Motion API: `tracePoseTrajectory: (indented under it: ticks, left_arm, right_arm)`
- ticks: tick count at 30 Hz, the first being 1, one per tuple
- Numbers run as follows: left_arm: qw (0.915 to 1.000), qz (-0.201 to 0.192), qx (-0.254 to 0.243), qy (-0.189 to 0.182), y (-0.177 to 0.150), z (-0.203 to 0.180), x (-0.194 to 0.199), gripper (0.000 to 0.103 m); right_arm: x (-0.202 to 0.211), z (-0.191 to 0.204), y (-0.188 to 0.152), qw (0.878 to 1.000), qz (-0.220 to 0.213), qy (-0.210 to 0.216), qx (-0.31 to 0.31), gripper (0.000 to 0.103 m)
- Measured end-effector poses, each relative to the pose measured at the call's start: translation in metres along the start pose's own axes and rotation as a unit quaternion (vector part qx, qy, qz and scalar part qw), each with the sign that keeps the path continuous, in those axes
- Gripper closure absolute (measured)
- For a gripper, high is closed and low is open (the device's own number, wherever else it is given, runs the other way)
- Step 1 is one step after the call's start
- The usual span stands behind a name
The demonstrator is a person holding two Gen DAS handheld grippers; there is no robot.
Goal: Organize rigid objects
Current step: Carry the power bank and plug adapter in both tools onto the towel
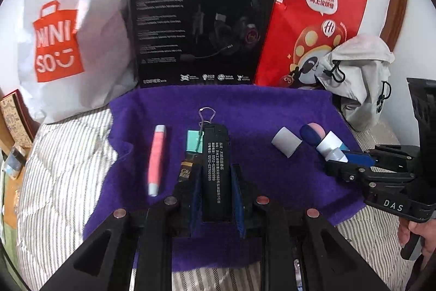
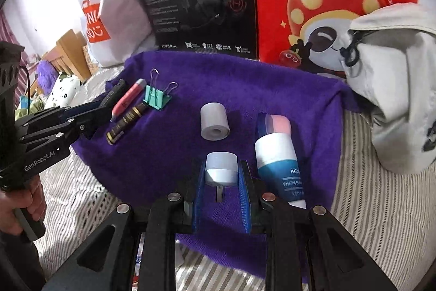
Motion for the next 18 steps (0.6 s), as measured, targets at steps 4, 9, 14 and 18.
tracePoseTrajectory:
  ticks: [4,9,14,18]
  left_arm:
    - [0.9998,0.014,-0.01,-0.007,0.002,-0.004,-0.014,0.082]
    - [0.9991,0.035,-0.009,-0.023,-0.002,-0.001,-0.029,0.082]
    - [0.9981,0.053,-0.015,-0.026,-0.004,0.001,-0.04,0.082]
    - [0.9976,0.058,-0.025,-0.029,-0.005,0.0,-0.045,0.082]
  right_arm:
    - [-0.01,0.002,0.002,1.0,0.007,0.004,0.014,0.08]
    - [-0.019,0.003,0.003,0.999,0.015,0.011,0.034,0.08]
    - [-0.025,0.003,0.002,0.999,0.023,0.007,0.046,0.08]
    - [-0.025,0.004,0.002,0.998,0.02,0.008,0.057,0.08]
Point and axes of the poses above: each gripper's, at about its wrist camera, not at the fingertips, and x roughly against the way its jaws point, z to its left, y to its top, the point moved 4 cm from there along -x, roughly the way its jaws point, and after that the axes turned 8 degrees about z, right-handed, at the moved point
